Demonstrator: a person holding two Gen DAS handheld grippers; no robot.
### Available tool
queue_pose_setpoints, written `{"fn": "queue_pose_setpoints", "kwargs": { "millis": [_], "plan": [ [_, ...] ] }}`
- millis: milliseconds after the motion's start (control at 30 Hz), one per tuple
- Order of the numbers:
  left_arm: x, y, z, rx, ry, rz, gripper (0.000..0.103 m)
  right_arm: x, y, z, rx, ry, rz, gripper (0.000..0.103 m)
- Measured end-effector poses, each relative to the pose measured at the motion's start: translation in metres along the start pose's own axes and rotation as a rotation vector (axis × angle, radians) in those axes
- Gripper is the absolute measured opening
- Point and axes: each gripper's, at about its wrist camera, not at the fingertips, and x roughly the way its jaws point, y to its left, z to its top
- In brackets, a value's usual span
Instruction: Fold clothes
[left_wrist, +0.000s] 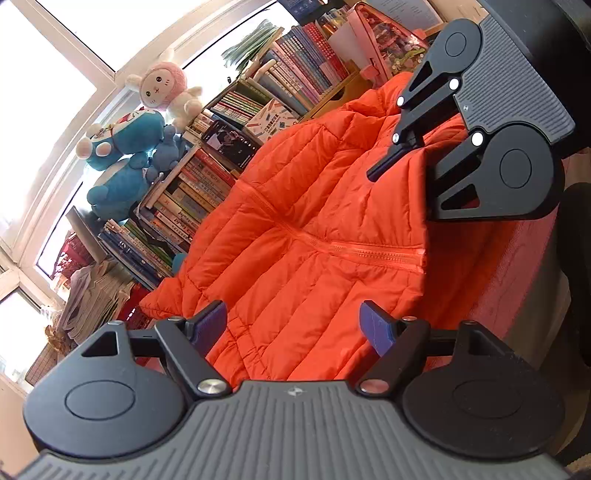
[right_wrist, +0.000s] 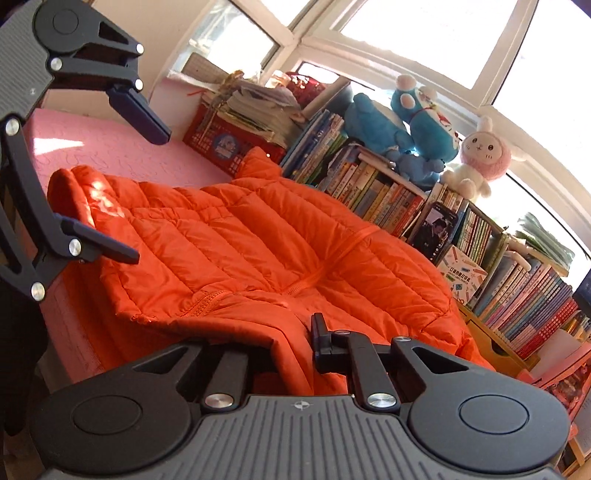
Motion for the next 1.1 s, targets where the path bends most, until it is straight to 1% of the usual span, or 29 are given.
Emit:
{"fn": "queue_pose_setpoints", "kwargs": {
  "millis": [100, 267, 400, 433, 467, 500, 533, 567, 600, 633, 667, 700, 733, 833, 933, 1000, 1100],
  "plan": [
    [-0.002, -0.002, 0.005, 0.004, -0.042, -0.090, 0.070, 0.000, -0.009, 0.005, 0.042, 0.008, 0.011, 0.014],
    [-0.007, 0.011, 0.008, -0.037, -0.064, -0.185, 0.070, 0.004, -0.022, 0.010, 0.095, 0.020, 0.033, 0.014],
    [-0.016, 0.016, 0.009, -0.070, -0.105, -0.288, 0.078, 0.004, -0.028, 0.014, 0.136, 0.014, 0.037, 0.014],
    [-0.014, 0.015, 0.009, -0.068, -0.111, -0.284, 0.080, 0.003, -0.030, 0.015, 0.149, 0.012, 0.042, 0.014],
    [-0.011, 0.013, 0.010, -0.059, -0.114, -0.263, 0.081, 0.002, -0.032, 0.016, 0.154, 0.008, 0.042, 0.014],
    [-0.003, 0.010, 0.012, -0.053, -0.101, -0.213, 0.080, 0.001, -0.032, 0.016, 0.155, 0.004, 0.039, 0.014],
    [0.007, 0.007, 0.014, -0.050, -0.079, -0.146, 0.079, 0.001, -0.033, 0.017, 0.155, 0.001, 0.036, 0.014],
    [0.017, 0.006, 0.016, -0.051, -0.059, -0.085, 0.063, -0.001, -0.033, 0.017, 0.151, -0.002, 0.030, 0.014],
    [0.029, 0.007, 0.017, -0.061, -0.038, -0.011, 0.042, -0.002, -0.032, 0.017, 0.143, -0.002, 0.024, 0.014],
    [0.037, 0.009, 0.017, -0.076, -0.030, 0.045, 0.033, -0.002, -0.031, 0.017, 0.134, -0.001, 0.020, 0.014],
    [0.043, 0.010, 0.017, -0.093, -0.028, 0.084, 0.015, -0.003, -0.029, 0.016, 0.124, 0.000, 0.015, 0.014],
    [0.050, 0.012, 0.016, -0.110, -0.027, 0.124, 0.012, -0.003, -0.026, 0.015, 0.104, 0.004, 0.007, 0.014],
    [0.053, 0.013, 0.016, -0.120, -0.022, 0.145, 0.012, -0.002, -0.022, 0.013, 0.080, 0.008, -0.006, 0.013],
    [0.053, 0.015, 0.012, -0.121, 0.001, 0.155, 0.012, 0.002, -0.003, 0.006, -0.047, 0.018, -0.080, 0.012],
    [0.045, 0.011, 0.009, -0.083, -0.001, 0.162, 0.010, 0.008, 0.014, 0.003, -0.148, 0.007, -0.113, 0.013],
    [0.043, 0.008, 0.010, -0.055, -0.010, 0.167, 0.010, 0.013, 0.023, 0.004, -0.211, -0.014, -0.108, 0.014],
    [0.044, 0.010, 0.012, -0.051, -0.004, 0.146, 0.009, 0.021, 0.035, 0.007, -0.303, -0.050, -0.092, 0.016]
  ]
}}
